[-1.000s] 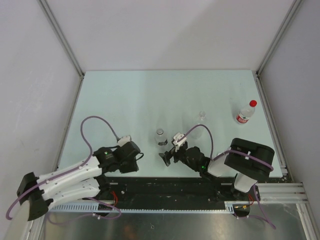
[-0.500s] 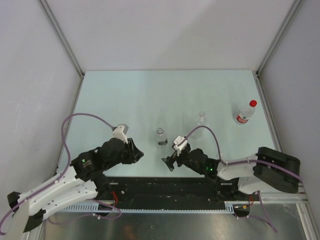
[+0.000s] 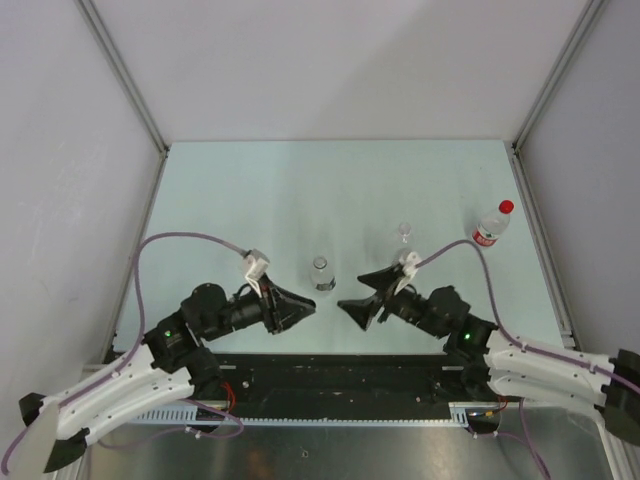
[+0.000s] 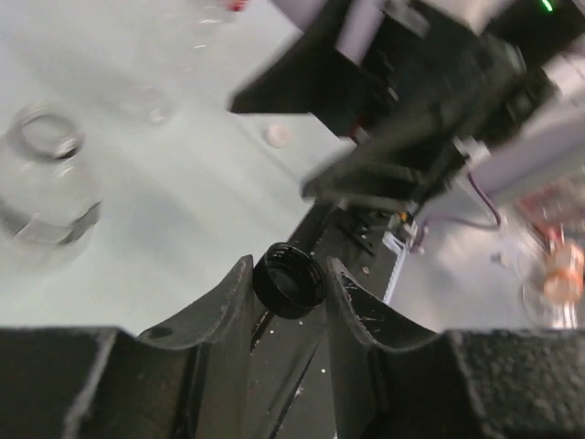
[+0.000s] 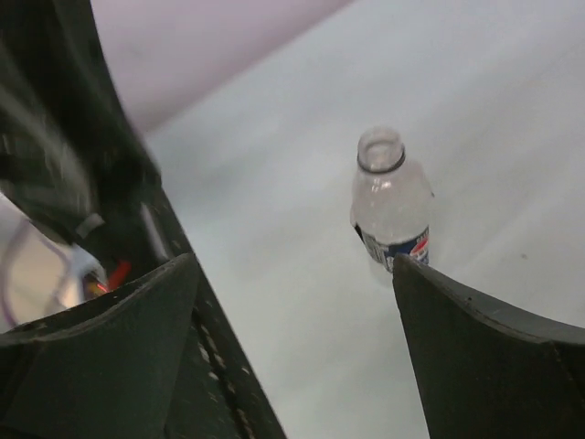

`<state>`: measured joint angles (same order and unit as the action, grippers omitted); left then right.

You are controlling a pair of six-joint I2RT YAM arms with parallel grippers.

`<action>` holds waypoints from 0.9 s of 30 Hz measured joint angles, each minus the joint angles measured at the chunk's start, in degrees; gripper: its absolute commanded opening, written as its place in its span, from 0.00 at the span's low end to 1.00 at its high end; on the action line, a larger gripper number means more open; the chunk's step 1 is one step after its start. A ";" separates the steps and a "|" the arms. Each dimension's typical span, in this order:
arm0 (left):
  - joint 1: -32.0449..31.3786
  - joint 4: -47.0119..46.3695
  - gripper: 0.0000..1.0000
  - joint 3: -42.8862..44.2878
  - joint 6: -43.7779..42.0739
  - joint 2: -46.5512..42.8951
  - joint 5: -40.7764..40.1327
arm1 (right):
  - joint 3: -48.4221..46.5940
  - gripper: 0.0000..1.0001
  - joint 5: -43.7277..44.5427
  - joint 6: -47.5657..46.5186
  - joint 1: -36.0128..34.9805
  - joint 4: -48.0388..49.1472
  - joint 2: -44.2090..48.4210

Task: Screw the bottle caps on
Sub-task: Adjust the bottle cap.

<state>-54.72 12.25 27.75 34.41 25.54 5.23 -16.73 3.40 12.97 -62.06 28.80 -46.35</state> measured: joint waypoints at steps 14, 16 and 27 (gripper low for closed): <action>-0.02 -21.27 0.21 -4.72 -36.89 3.93 33.66 | -0.02 0.84 -28.89 26.49 12.79 6.67 1.88; -0.02 -21.38 0.21 -5.14 -41.57 3.93 34.51 | -0.07 0.83 -30.93 27.50 12.87 7.30 1.92; -0.02 -21.40 0.20 -5.40 -55.91 6.60 34.32 | -3.13 0.65 -34.29 26.47 10.86 10.75 -2.84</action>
<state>-54.74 -9.15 22.35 -21.50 32.14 39.55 -19.86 -30.89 39.44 -51.20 39.55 -49.19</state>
